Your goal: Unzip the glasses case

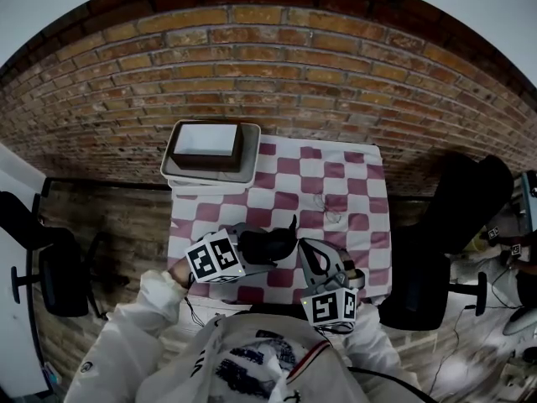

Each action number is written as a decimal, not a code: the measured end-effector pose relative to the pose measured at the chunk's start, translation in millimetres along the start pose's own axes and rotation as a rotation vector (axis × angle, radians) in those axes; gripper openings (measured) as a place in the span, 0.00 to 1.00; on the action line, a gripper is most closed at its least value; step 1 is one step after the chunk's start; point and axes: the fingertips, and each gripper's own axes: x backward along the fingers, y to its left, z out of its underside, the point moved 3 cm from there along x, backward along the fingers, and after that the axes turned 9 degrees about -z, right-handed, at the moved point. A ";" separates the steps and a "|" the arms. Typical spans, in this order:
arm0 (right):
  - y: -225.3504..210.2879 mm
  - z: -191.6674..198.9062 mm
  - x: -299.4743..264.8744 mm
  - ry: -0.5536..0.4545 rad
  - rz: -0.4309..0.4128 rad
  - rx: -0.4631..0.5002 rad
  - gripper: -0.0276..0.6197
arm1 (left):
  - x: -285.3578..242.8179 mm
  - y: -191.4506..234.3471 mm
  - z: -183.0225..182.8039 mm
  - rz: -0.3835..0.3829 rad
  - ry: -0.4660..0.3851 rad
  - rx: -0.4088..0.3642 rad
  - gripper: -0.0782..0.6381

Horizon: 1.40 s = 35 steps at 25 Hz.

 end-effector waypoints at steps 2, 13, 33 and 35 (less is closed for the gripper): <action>-0.6 0.2 -1.6 0.005 -0.007 0.012 0.07 | -1.0 1.3 1.6 -0.001 0.014 -0.007 0.50; -0.3 2.3 -7.7 0.045 -0.050 0.095 0.07 | -6.2 8.0 9.1 -0.009 0.116 -0.110 0.50; 6.5 9.4 -15.2 0.123 -0.126 0.262 0.07 | -21.5 8.1 20.1 -0.020 0.270 -0.241 0.50; 10.0 7.6 -17.6 0.126 -0.135 0.288 0.07 | -22.3 7.6 24.0 -0.023 0.290 -0.258 0.50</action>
